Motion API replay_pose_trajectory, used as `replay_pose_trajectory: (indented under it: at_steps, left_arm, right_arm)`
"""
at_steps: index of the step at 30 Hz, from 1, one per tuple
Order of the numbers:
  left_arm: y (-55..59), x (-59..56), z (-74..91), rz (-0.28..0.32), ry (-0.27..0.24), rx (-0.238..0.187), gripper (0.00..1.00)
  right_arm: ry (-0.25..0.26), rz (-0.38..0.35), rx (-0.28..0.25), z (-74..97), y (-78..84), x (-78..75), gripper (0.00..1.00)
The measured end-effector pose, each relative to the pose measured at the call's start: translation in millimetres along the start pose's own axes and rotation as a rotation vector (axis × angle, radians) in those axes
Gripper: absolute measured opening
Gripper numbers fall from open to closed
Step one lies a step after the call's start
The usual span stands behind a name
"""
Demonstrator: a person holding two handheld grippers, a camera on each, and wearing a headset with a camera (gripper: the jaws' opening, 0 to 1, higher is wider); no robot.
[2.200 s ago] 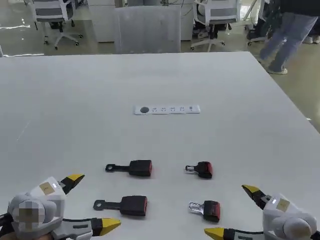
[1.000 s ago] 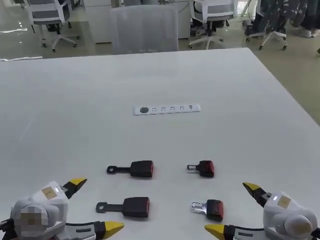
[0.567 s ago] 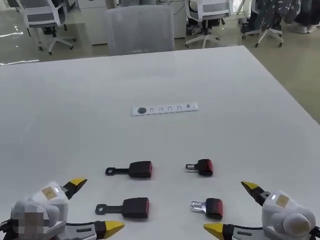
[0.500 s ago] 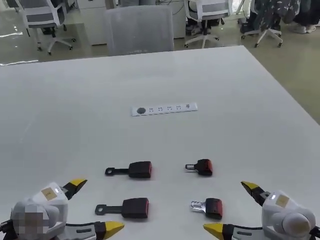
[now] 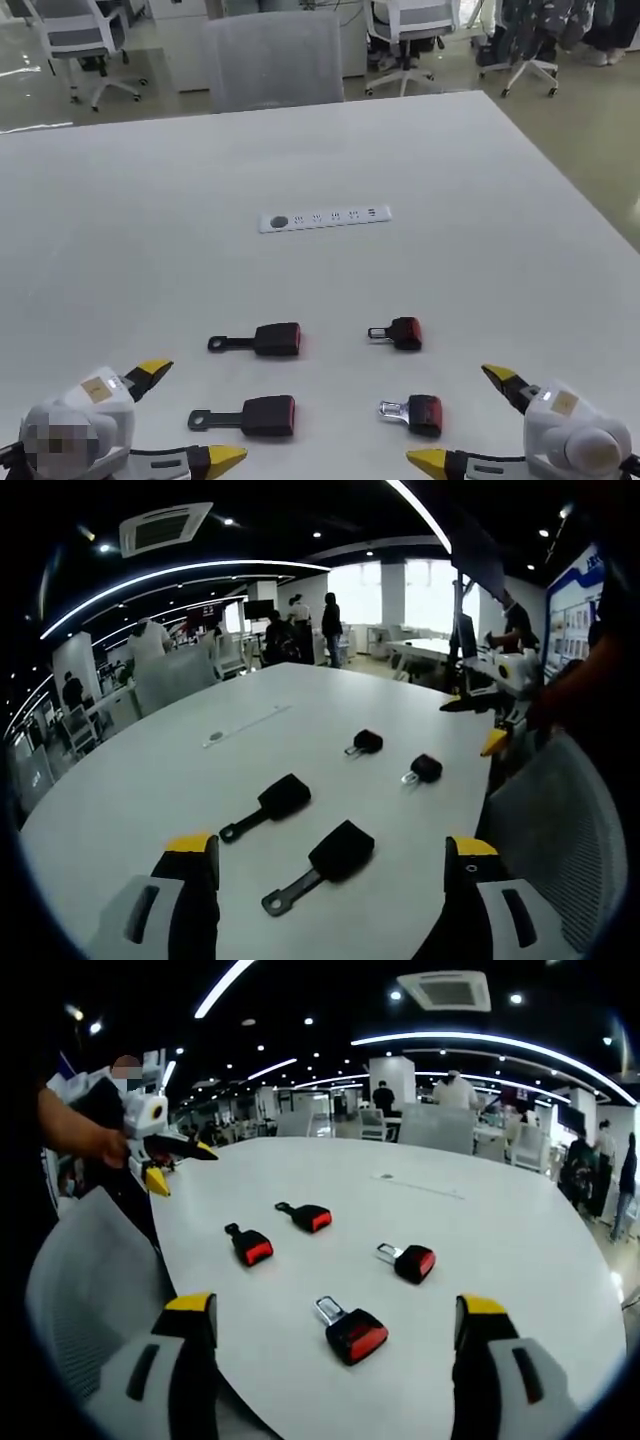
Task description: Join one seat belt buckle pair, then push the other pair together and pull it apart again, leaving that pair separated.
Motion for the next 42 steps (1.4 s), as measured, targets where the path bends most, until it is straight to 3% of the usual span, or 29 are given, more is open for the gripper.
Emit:
replay_pose_trajectory:
  at_steps: [29,32,42]
  left_arm:
    - [-7.5,-1.8,-15.1,-0.013,0.028,0.007,0.94]
    - [-7.6,-1.9,-17.3,-0.014,0.031,0.01,0.94]
    - [-11.6,-0.4,-26.7,-0.028,0.046,0.013,0.94]
  right_arm:
    - [0.018,-0.025,-0.027,-1.0,-0.9,-11.2,1.0]
    - [0.017,-0.04,-0.048,-0.1,-1.2,-11.5,1.0]
    - [0.025,-0.051,-0.039,-0.1,2.1,-15.0,1.0]
Point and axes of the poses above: the centre of the closed fingertips' face, and the gripper's own axes: z roughly backward along the fingers, x roughly to its left, y roughly out of its underside, the point moved 7 cm from there along z, roughly backward along the fingers, and after that the axes turned 13 degrees about -y, right-handed, at the moved point
